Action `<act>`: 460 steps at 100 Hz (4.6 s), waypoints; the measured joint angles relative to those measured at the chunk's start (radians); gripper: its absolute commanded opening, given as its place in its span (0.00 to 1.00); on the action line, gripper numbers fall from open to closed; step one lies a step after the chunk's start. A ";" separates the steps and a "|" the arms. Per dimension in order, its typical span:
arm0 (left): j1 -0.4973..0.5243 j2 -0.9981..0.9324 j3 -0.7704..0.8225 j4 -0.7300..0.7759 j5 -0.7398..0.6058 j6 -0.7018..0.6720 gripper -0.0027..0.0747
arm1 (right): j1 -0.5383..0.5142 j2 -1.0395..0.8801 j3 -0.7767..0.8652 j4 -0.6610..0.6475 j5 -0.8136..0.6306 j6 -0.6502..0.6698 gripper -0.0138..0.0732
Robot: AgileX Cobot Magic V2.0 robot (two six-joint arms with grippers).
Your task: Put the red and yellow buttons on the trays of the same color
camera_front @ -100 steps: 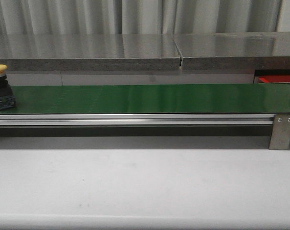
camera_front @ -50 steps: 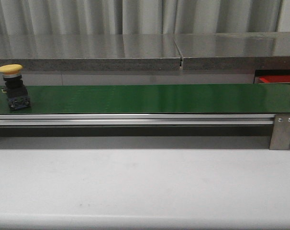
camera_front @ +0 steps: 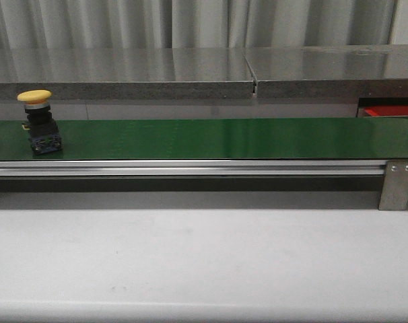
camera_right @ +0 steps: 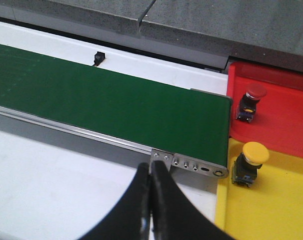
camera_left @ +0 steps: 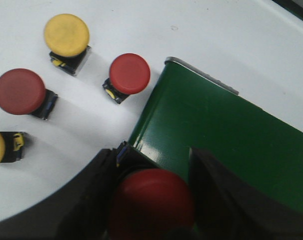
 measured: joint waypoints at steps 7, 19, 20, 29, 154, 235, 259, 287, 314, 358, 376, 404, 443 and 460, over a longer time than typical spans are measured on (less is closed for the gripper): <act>-0.021 0.007 0.000 0.000 0.000 0.000 0.32 | 0.000 0.000 0.000 0.000 0.000 0.000 0.08; -0.057 0.035 0.000 -0.002 -0.002 0.000 0.32 | 0.000 0.000 0.000 0.000 0.000 0.000 0.08; -0.060 0.035 0.000 -0.002 -0.004 0.000 0.32 | 0.000 0.000 0.000 0.000 0.000 0.000 0.08; -0.071 0.058 0.000 -0.008 -0.015 0.000 0.32 | 0.000 0.000 0.000 0.000 0.000 0.000 0.08; -0.262 -0.231 0.095 -0.010 -0.021 0.215 0.01 | 0.000 0.000 0.002 0.000 0.000 0.000 0.08; -0.523 -0.774 0.577 0.002 -0.209 0.255 0.01 | 0.000 0.000 0.002 0.000 0.000 0.000 0.08; -0.561 -1.002 0.737 -0.009 -0.223 0.255 0.01 | 0.000 0.000 0.002 0.000 0.000 0.000 0.08; -0.561 -1.280 0.872 -0.021 -0.231 0.255 0.01 | 0.000 0.000 0.002 0.000 -0.009 0.000 0.08; -0.562 -1.405 0.934 -0.023 -0.212 0.255 0.01 | 0.000 0.003 -0.003 0.003 -0.043 0.000 0.08; -0.562 -1.412 0.936 -0.023 -0.199 0.255 0.01 | 0.007 0.373 -0.264 0.007 0.084 -0.021 0.09; -0.562 -1.412 0.936 -0.023 -0.199 0.255 0.01 | 0.059 0.538 -0.391 0.007 0.118 -0.021 0.37; -0.562 -1.412 0.936 -0.023 -0.198 0.255 0.01 | 0.159 0.787 -0.593 0.007 0.186 -0.022 0.82; -0.562 -1.412 0.936 -0.023 -0.198 0.255 0.01 | 0.275 1.123 -0.913 0.007 0.416 -0.026 0.82; -0.562 -1.412 0.936 -0.023 -0.198 0.255 0.01 | 0.299 1.214 -0.996 0.008 0.448 -0.026 0.82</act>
